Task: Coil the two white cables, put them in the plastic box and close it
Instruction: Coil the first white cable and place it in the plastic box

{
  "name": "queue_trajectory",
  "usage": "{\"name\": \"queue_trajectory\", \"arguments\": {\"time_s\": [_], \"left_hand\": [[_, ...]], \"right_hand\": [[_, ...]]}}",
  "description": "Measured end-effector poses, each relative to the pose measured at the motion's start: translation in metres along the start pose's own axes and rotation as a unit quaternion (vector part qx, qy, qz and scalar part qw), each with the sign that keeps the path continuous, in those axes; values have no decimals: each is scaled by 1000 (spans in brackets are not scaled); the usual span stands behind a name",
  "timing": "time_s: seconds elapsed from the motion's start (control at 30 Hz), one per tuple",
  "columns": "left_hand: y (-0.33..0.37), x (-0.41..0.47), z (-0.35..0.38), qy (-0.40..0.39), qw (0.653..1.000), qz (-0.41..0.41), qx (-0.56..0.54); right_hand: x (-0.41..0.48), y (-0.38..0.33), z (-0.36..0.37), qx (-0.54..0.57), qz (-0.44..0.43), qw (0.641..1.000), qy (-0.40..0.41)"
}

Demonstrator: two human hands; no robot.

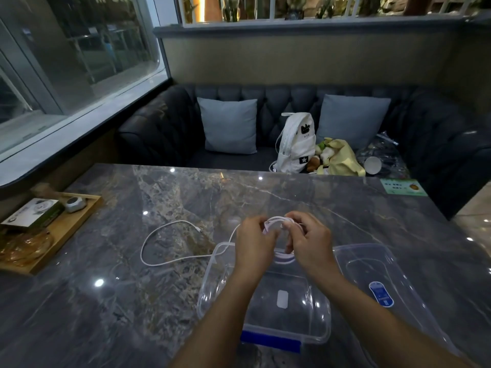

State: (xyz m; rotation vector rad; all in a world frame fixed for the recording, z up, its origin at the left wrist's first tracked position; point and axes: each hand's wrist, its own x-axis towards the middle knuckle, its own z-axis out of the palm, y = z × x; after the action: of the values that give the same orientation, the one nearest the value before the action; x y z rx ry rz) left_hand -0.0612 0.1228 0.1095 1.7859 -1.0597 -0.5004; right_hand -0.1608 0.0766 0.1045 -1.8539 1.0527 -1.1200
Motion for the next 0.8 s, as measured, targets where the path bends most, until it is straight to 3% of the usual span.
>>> {"name": "queue_trajectory", "arguments": {"time_s": [0.1,0.23,0.3,0.43,0.63,0.8], "left_hand": [[-4,0,3,54,996,26,69],[-8,1,4,53,994,62,74],[-11,2,3,33,996,65,44],[-16,6,-4,-75,995,-12,-68],[-19,4,-3,-93,991,-1,-93],[-20,-3,5,-8,998,50,-25]], "right_hand": [[-4,1,3,1,9,1000,3],[-3,4,1,71,90,993,-15],[-1,6,0,126,152,980,-30],[-1,4,-2,216,228,947,-60],[-4,1,-1,254,228,939,-43],[-3,-2,-1,177,207,960,-67]]}}
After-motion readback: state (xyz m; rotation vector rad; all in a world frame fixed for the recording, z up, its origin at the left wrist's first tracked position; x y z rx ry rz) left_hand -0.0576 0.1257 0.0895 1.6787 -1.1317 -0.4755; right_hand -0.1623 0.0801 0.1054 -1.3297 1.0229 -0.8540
